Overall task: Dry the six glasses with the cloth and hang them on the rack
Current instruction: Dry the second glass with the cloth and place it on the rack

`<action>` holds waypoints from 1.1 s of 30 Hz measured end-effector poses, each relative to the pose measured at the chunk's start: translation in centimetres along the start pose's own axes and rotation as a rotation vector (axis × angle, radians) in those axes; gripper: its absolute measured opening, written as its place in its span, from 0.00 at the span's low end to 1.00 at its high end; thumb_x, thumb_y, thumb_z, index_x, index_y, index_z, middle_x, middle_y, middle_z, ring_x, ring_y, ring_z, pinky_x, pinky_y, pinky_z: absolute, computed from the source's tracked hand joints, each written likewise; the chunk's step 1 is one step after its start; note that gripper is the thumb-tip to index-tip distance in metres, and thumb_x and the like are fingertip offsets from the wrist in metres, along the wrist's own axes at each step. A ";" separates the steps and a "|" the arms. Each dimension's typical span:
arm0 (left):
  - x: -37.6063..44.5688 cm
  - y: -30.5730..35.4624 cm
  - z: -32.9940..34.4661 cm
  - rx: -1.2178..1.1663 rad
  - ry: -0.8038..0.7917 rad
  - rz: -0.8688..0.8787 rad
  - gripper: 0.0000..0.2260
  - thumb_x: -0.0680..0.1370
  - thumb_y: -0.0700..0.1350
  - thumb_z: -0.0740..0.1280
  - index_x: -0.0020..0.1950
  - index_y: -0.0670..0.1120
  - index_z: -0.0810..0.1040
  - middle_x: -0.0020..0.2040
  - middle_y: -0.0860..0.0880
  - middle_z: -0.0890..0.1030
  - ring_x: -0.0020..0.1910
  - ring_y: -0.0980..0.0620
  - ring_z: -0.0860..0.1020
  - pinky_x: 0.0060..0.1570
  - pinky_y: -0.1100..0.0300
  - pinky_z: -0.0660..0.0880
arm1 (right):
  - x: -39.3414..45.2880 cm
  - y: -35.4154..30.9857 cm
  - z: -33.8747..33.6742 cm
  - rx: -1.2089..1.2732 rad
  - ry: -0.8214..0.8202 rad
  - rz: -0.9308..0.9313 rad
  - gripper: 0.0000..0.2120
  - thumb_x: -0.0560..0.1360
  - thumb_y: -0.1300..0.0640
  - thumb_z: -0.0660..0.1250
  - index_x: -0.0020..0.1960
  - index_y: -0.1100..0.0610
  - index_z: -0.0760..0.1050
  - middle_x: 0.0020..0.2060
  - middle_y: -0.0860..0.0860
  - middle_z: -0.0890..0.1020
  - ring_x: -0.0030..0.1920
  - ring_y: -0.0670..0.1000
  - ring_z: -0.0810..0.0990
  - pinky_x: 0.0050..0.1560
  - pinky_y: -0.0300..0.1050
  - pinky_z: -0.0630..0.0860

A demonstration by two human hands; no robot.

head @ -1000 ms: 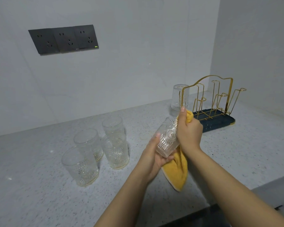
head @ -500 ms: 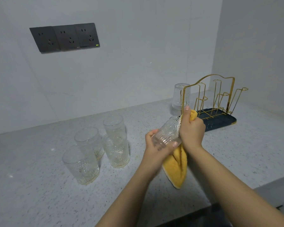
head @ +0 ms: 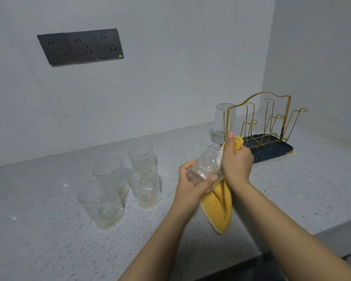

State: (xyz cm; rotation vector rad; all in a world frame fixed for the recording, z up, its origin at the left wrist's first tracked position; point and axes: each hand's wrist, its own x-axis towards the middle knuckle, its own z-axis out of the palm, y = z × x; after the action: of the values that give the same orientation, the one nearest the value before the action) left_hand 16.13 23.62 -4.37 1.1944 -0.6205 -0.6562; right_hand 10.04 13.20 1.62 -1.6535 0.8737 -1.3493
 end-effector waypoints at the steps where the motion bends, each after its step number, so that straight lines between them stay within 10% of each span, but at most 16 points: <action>1: 0.0 0.3 -0.2 -0.053 0.001 -0.049 0.31 0.64 0.49 0.79 0.63 0.50 0.70 0.60 0.43 0.80 0.52 0.46 0.83 0.45 0.55 0.81 | -0.3 0.1 0.0 0.021 -0.012 -0.010 0.26 0.79 0.45 0.55 0.25 0.54 0.64 0.21 0.49 0.68 0.24 0.46 0.68 0.26 0.41 0.63; 6: -0.3 1.6 -0.4 -0.470 -0.180 -0.458 0.31 0.72 0.60 0.66 0.66 0.38 0.74 0.50 0.37 0.83 0.37 0.45 0.83 0.34 0.57 0.82 | -1.0 0.4 -0.1 0.104 -0.052 -0.076 0.24 0.79 0.48 0.57 0.25 0.54 0.64 0.20 0.48 0.67 0.20 0.42 0.64 0.23 0.37 0.60; 13: -0.3 0.3 0.1 0.030 -0.003 -0.022 0.29 0.67 0.46 0.80 0.62 0.52 0.69 0.57 0.48 0.80 0.50 0.48 0.83 0.42 0.56 0.81 | -0.3 0.0 -0.1 0.008 -0.004 0.018 0.26 0.80 0.46 0.54 0.25 0.55 0.64 0.22 0.50 0.68 0.25 0.48 0.67 0.26 0.42 0.61; 18: -0.5 1.9 -0.3 -0.467 -0.145 -0.428 0.30 0.71 0.55 0.70 0.67 0.39 0.73 0.52 0.36 0.82 0.39 0.43 0.83 0.36 0.55 0.83 | -0.8 0.3 -0.1 0.079 -0.049 -0.076 0.25 0.79 0.48 0.57 0.25 0.53 0.64 0.20 0.47 0.66 0.20 0.43 0.65 0.23 0.36 0.60; 25: -0.2 0.3 -0.1 0.030 -0.012 -0.027 0.37 0.59 0.51 0.80 0.65 0.51 0.69 0.61 0.46 0.80 0.56 0.49 0.82 0.53 0.51 0.81 | -0.4 -0.2 0.0 0.024 0.002 -0.001 0.26 0.79 0.46 0.55 0.25 0.54 0.64 0.21 0.49 0.68 0.24 0.48 0.67 0.27 0.41 0.61; 30: -0.7 1.7 -0.3 -0.513 -0.114 -0.378 0.26 0.72 0.48 0.72 0.67 0.41 0.71 0.59 0.36 0.81 0.47 0.41 0.82 0.41 0.54 0.83 | -0.8 0.0 0.0 0.084 -0.054 -0.082 0.24 0.79 0.48 0.57 0.25 0.53 0.64 0.20 0.48 0.67 0.23 0.47 0.66 0.26 0.41 0.61; 33: -0.6 1.3 -0.3 -0.444 -0.158 -0.361 0.25 0.73 0.50 0.71 0.67 0.42 0.73 0.56 0.37 0.82 0.46 0.42 0.83 0.44 0.54 0.83 | -0.7 -0.2 0.1 0.094 -0.042 -0.059 0.24 0.79 0.47 0.57 0.25 0.54 0.65 0.21 0.49 0.68 0.23 0.48 0.67 0.27 0.42 0.62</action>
State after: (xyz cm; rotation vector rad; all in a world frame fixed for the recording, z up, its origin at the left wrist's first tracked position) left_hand 16.13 24.51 -3.19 0.8451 -0.3609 -1.1379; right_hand 10.01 13.87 1.47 -1.6404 0.7313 -1.3703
